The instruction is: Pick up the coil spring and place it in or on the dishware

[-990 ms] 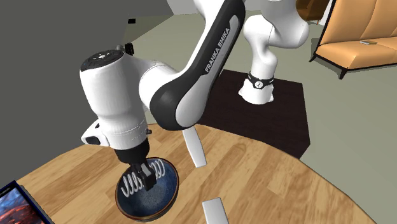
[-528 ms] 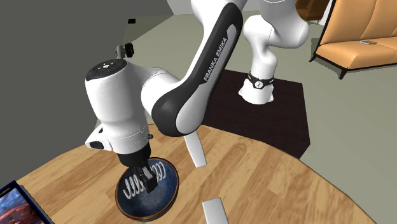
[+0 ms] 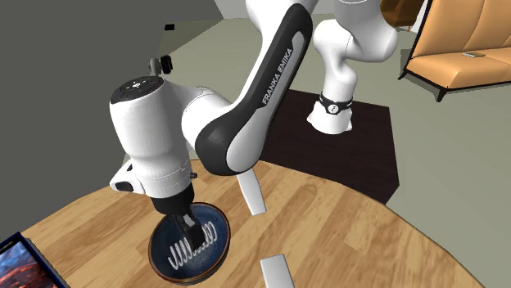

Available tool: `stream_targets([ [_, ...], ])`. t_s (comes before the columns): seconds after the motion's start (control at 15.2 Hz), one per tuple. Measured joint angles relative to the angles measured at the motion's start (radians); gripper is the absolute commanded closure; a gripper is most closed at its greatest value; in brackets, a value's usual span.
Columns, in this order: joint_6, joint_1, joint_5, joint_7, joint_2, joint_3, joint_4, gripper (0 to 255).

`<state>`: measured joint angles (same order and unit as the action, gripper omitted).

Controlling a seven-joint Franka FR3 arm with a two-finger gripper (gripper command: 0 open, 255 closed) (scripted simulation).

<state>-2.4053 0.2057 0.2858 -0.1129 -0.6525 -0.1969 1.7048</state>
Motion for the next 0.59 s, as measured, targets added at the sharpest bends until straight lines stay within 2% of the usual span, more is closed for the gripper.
stream_targets([
  [0.33, 0.062, -0.008, -0.02, 0.012, 0.07, -0.016, 0.007, 0],
  [0.59, 0.076, -0.01, -0.025, 0.015, 0.09, -0.021, 0.013, 0],
])
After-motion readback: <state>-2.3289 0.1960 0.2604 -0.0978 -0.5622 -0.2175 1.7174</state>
